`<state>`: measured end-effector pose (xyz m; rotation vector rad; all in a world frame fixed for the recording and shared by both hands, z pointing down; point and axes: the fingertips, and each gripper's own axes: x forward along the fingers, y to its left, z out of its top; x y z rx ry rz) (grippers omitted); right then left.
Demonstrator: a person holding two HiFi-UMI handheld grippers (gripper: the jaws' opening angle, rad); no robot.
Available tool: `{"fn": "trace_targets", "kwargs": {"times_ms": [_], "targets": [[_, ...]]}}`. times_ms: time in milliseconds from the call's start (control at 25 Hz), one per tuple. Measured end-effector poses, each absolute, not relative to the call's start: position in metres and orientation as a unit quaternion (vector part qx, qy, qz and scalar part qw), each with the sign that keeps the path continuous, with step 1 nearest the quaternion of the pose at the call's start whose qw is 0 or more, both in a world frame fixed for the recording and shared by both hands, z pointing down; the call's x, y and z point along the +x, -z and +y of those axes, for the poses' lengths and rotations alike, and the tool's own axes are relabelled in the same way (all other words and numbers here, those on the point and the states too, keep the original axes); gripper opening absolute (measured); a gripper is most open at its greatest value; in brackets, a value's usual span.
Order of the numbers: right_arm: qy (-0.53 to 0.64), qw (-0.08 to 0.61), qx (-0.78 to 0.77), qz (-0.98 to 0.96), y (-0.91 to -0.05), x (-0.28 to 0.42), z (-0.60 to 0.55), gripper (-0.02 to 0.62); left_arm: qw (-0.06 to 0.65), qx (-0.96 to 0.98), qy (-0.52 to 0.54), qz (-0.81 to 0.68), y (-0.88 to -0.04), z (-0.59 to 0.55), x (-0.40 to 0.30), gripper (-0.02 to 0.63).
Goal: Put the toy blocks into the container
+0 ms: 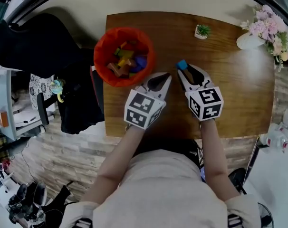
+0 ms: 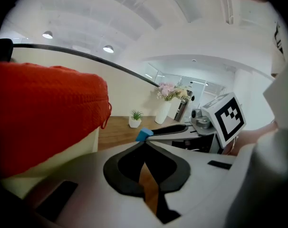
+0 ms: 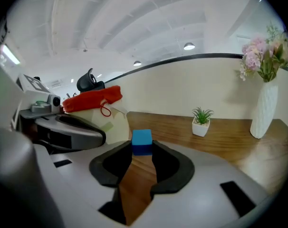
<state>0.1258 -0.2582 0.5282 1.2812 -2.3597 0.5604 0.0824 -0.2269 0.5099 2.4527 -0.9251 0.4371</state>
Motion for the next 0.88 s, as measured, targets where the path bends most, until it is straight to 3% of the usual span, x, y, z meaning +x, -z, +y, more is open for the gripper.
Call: {"fn": "trace_targets", "kwargs": {"times_ms": [880], "targets": [[-0.103,0.146,0.422,-0.889,-0.432,0.074,-0.222,0.143,0.199,0.888,-0.121,-0.397,-0.446,-0.195,0.017,0.012]]}}
